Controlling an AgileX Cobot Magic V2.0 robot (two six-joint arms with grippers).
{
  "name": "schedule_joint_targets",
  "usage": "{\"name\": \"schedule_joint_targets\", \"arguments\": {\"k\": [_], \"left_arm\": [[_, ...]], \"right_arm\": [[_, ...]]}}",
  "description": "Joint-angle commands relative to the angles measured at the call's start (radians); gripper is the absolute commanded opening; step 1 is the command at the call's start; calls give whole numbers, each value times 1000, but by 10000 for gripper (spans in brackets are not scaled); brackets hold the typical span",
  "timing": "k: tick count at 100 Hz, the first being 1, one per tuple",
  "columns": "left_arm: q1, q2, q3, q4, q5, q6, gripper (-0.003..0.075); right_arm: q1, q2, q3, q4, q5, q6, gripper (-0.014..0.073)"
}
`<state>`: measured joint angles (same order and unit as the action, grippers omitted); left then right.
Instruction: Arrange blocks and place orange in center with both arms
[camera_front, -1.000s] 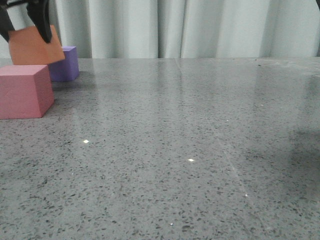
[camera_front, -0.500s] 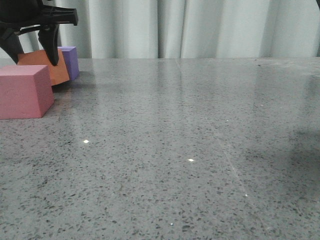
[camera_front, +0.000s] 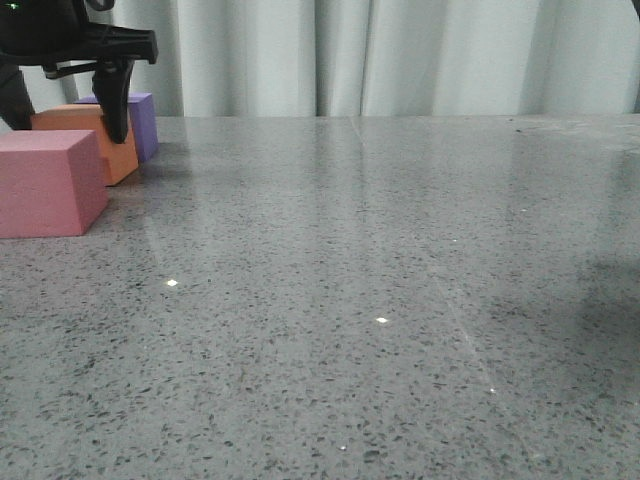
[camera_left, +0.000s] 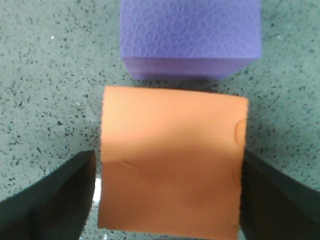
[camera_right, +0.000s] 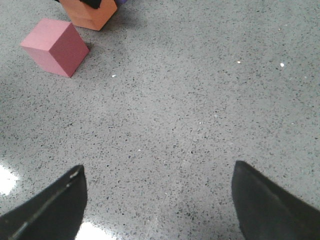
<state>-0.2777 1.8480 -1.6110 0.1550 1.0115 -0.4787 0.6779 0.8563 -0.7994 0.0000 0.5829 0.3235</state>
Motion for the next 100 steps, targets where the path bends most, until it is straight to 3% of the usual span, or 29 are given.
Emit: {"name": "schedule_joint_targets", "arguments": {"k": [1, 30, 78, 100], "left_arm": [[-8, -46, -26, 3, -17, -2, 570], [-22, -90, -27, -19, -20, -2, 568], [-66, -320, -19, 33, -86, 15, 567], [-106, -458, 96, 33, -225, 15, 565]], "right_arm": [[-2, -12, -23, 0, -62, -9, 594], [-2, -12, -23, 0, -59, -9, 594], [-2, -56, -22, -47, -67, -9, 593], [-2, -148, 28, -83, -94, -9, 592]]}}
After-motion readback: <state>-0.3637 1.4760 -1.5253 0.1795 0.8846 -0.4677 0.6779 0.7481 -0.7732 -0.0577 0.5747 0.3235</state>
